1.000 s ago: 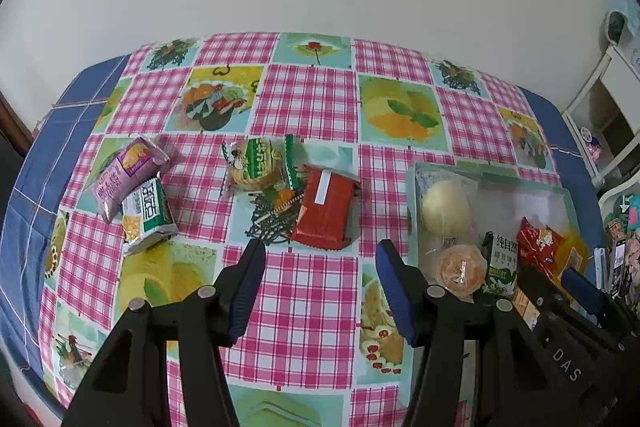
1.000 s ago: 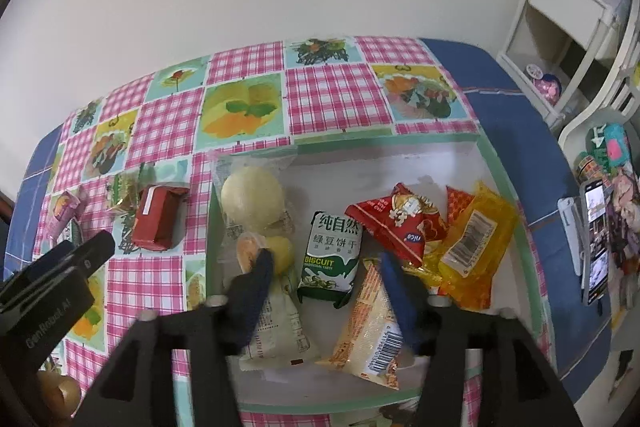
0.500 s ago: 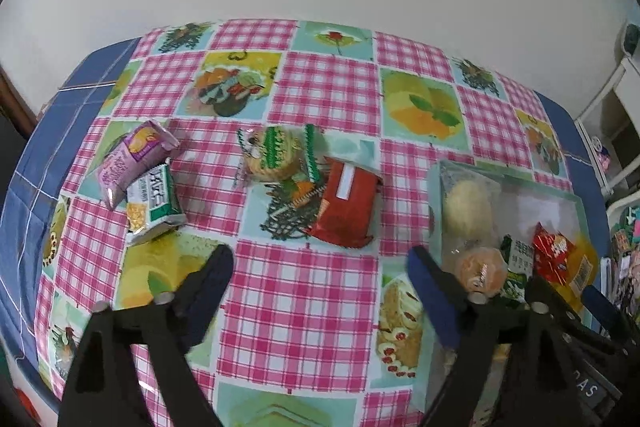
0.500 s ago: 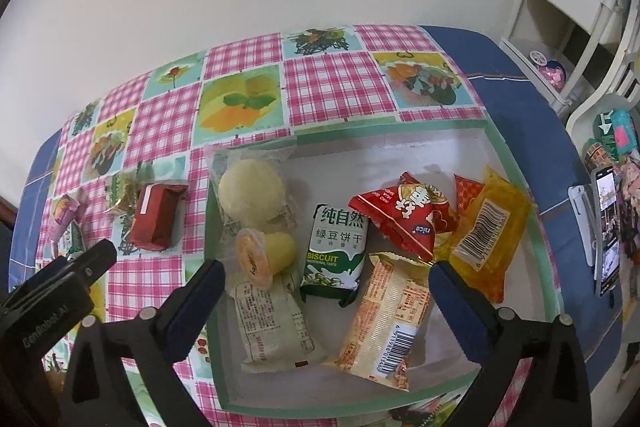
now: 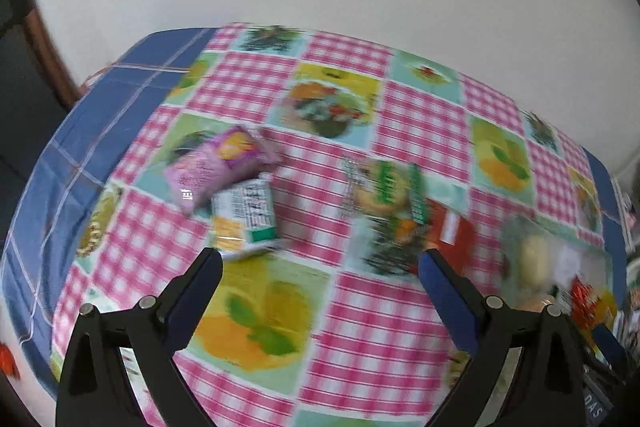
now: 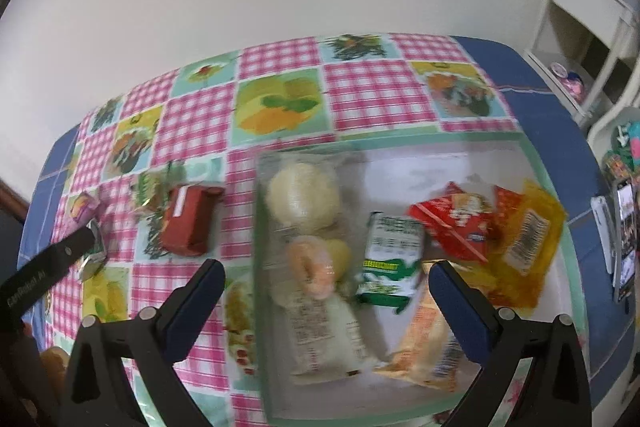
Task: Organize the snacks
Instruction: 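Move both tools back over the remaining snacks, then grasp the green-white corn biscuit bag with the left tool while the right tool grasps the red cake box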
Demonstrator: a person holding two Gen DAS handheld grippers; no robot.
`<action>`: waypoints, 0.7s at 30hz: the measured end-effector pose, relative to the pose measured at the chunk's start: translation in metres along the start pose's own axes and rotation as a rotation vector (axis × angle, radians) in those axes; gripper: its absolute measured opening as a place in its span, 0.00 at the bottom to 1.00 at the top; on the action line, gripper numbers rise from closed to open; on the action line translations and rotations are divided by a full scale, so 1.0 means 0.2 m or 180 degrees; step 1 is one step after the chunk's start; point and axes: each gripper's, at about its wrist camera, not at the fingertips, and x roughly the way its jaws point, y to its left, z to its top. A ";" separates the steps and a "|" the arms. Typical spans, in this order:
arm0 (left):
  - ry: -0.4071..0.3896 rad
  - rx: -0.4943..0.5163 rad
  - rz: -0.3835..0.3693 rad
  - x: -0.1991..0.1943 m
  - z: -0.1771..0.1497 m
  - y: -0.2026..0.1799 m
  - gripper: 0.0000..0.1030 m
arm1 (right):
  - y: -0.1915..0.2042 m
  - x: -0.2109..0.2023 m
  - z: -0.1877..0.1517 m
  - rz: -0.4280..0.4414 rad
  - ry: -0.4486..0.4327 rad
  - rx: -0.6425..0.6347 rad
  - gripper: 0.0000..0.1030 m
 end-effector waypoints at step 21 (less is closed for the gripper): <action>0.0070 -0.0481 0.0094 0.18 0.12 0.39 0.96 | 0.50 0.21 0.03 0.0500 0.0091 -0.0379 1.00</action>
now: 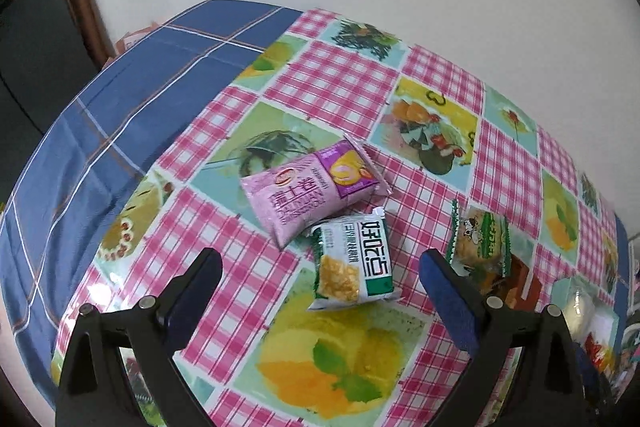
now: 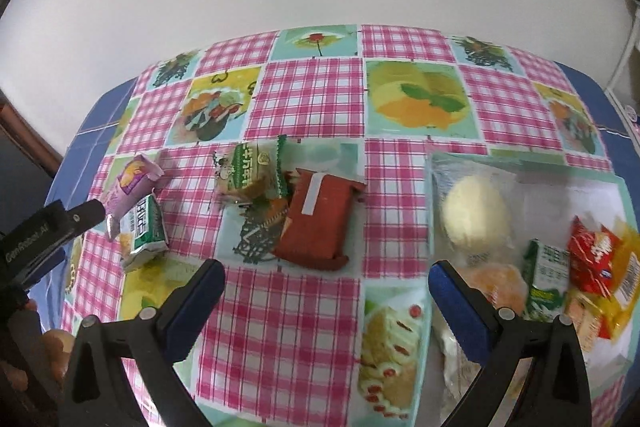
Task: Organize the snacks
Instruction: 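Grasp the green-white corn biscuit bag with the left tool while the right tool grasps the red cake box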
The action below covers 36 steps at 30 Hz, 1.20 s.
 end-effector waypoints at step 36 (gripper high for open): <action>0.0376 0.0240 -0.0096 0.26 -0.07 -0.15 0.49 | 0.04 0.24 0.07 -0.0022 0.0146 -0.0029 0.41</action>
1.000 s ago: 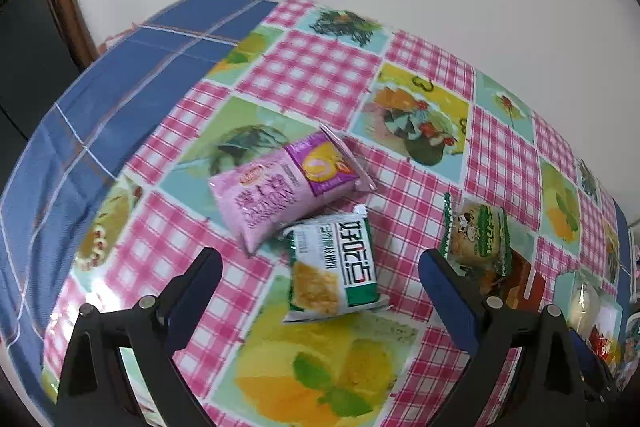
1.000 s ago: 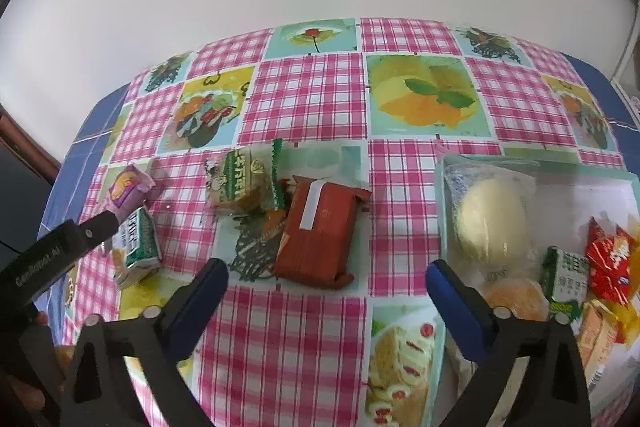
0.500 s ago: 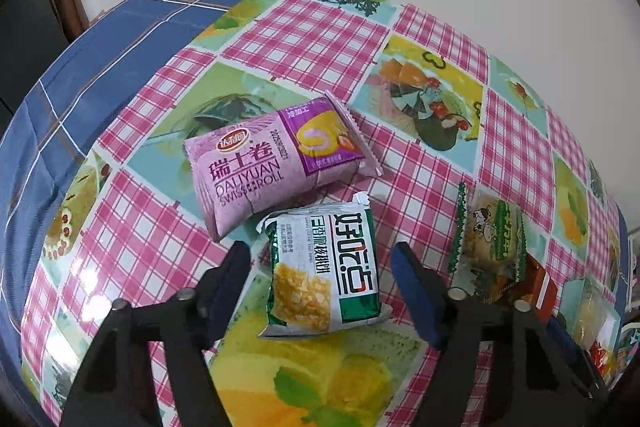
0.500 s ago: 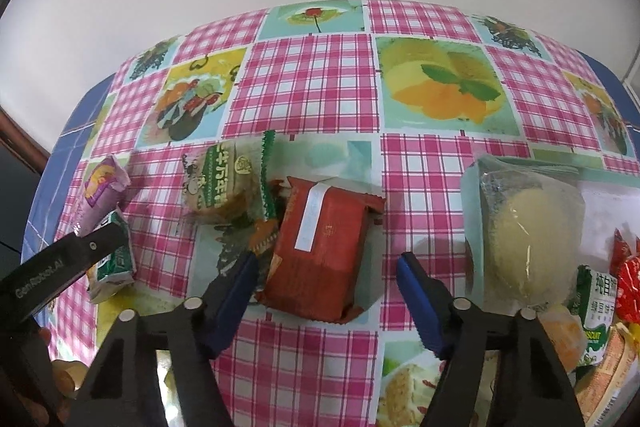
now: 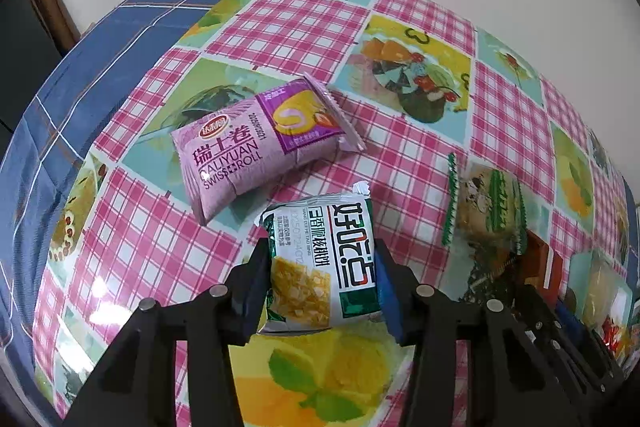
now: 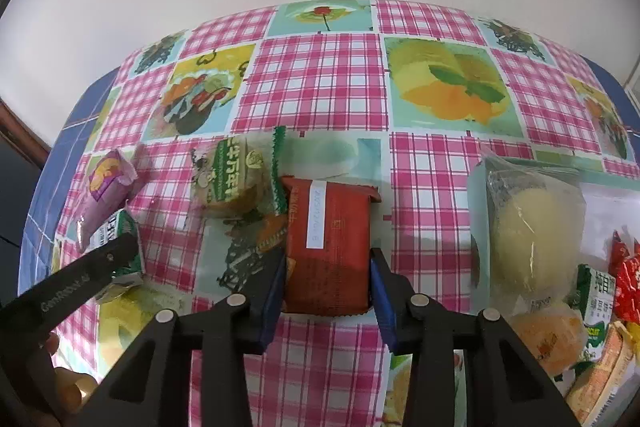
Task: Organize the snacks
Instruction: 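Grasp the green-white corn biscuit bag with the left tool while the right tool grasps the red cake box, then lift the biscuit bag and cake box and carry both over the white tray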
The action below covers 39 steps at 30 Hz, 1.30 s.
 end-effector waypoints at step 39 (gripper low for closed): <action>-0.0469 0.0479 -0.0554 -0.61 -0.19 -0.30 0.49 | -0.21 -0.56 -0.19 0.0093 -0.0243 0.0397 0.41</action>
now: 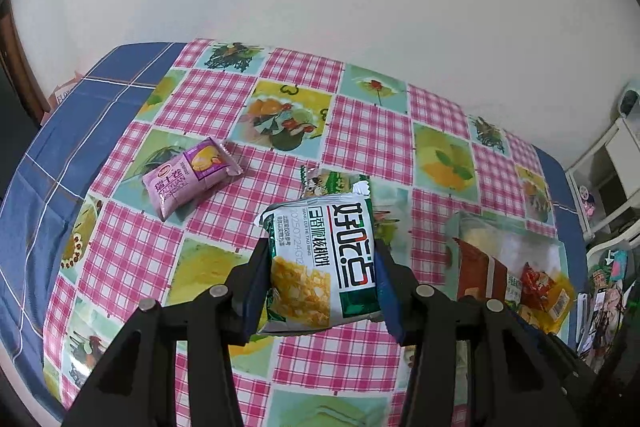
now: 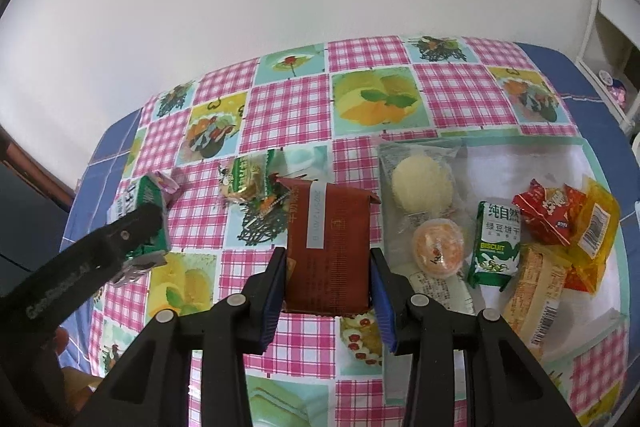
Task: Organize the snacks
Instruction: 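Lift the biscuit bag and cake box and carry both over the white tray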
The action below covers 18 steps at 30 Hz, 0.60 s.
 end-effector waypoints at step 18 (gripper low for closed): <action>0.0202 0.0445 -0.0390 0.02 -0.13 -0.40 0.49 | -0.52 -0.07 0.05 -0.0462 -0.0055 0.0634 0.41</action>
